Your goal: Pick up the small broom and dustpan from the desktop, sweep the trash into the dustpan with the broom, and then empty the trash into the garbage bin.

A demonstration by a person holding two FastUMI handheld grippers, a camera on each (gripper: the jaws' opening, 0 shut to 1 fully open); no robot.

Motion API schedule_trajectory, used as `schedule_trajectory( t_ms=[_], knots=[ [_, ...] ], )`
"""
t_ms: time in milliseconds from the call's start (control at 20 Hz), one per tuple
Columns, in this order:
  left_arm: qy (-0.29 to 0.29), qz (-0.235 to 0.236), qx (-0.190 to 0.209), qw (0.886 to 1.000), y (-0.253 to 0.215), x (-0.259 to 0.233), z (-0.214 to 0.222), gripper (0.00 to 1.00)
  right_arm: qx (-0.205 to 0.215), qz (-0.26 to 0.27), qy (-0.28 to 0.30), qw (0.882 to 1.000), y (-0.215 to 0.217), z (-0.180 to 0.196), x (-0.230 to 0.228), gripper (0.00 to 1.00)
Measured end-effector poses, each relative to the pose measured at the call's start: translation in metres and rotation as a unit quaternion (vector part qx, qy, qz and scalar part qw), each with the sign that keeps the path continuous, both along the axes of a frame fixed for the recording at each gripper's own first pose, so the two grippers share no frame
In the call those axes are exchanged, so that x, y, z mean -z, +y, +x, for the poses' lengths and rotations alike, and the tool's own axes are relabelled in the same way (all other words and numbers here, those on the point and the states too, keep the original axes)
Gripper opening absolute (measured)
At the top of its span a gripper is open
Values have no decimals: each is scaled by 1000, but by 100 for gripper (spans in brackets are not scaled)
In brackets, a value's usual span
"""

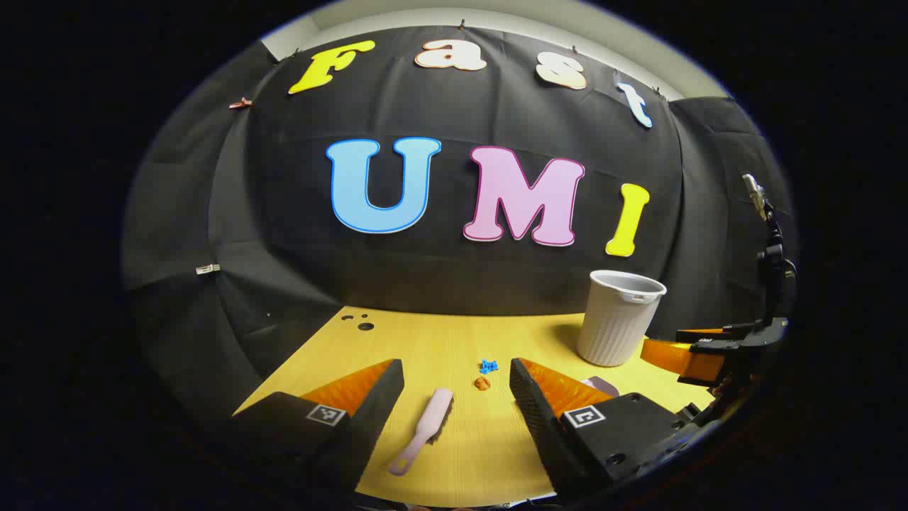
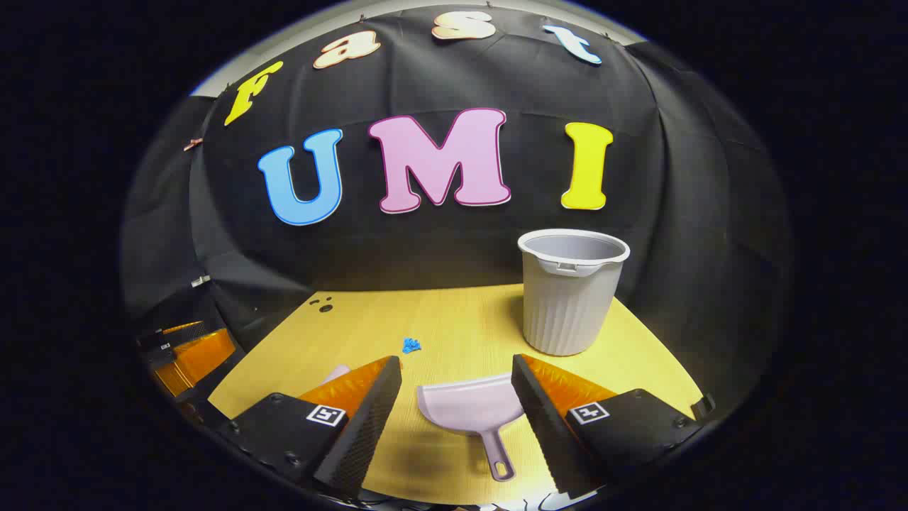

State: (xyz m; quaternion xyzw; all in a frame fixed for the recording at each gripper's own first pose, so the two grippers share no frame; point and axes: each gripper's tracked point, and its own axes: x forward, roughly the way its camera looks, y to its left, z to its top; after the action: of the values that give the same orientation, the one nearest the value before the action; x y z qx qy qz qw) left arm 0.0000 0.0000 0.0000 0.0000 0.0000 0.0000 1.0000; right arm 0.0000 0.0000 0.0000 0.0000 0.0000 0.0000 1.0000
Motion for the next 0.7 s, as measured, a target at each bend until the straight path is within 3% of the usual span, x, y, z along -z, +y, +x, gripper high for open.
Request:
schedule_trajectory(
  t_ms=[700],
  knots=[
    [46,-18,-1,999,9,22,31,96,22,-1,50,998,-27,23,20,98]
  ],
)
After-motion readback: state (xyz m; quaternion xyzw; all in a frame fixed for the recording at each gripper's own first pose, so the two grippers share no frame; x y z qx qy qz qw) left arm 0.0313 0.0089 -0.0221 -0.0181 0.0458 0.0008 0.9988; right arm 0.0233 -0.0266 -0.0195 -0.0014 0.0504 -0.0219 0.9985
